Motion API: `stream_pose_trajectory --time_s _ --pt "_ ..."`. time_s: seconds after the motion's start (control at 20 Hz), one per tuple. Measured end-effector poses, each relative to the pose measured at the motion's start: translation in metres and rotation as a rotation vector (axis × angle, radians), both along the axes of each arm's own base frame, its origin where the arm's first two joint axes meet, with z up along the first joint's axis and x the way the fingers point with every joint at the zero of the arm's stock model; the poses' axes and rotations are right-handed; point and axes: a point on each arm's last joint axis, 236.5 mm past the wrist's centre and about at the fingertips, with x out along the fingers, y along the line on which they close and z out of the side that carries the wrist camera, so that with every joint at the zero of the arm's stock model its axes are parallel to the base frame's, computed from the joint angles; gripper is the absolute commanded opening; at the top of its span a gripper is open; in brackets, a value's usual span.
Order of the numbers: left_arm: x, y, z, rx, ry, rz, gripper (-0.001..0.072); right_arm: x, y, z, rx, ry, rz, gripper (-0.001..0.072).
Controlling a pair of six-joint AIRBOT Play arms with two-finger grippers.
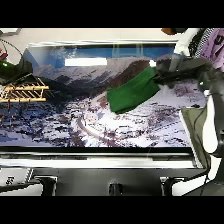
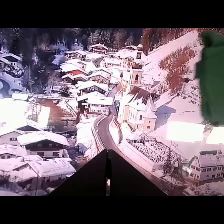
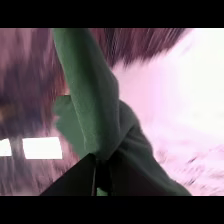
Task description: Fold the clothes and pants, and hang the long-sleeved shirts on hangers.
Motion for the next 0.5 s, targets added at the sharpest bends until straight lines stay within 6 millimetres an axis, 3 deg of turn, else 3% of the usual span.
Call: stream_pose_trajectory --time_s 0.25,0.5 --pt "0.001 0.0 -0.001 0.0 0.003 0.0 0.0028 0.009 -0.114 0.04 -0.009 -0.023 -0.296 0.0027" --pt "0.001 0.0 -0.001 0.0 0.003 0.0 0.0028 -0.031 -0.229 0.074 -0.078 -0.008 -0.594 0.0027"
